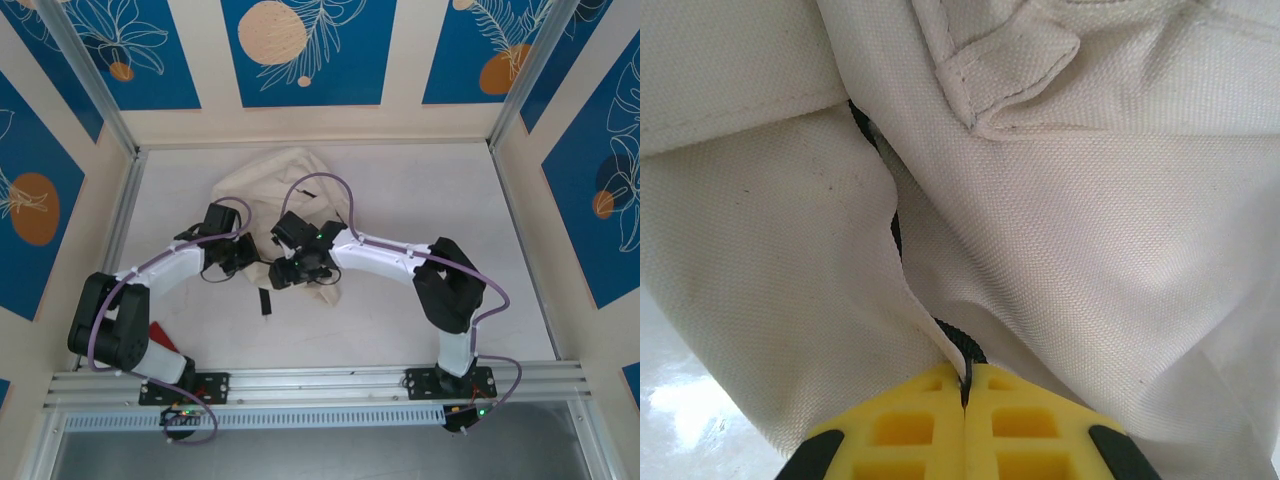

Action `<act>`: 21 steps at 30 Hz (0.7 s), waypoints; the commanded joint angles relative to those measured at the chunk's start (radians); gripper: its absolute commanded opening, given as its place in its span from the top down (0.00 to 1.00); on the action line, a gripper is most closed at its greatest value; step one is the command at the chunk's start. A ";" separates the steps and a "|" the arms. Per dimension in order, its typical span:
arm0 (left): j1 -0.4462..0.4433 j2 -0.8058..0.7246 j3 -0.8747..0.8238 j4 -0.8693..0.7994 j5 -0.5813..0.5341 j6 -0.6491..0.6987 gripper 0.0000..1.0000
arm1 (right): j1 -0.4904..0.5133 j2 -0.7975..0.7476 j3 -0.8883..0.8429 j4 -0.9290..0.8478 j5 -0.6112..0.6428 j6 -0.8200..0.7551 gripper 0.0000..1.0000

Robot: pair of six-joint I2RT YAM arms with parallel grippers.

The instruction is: Pack books, pencil case, and school supplies into a backpack

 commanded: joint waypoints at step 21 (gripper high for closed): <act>0.013 -0.020 0.030 -0.021 -0.031 0.016 1.00 | 0.031 0.032 0.002 0.079 0.156 -0.080 0.81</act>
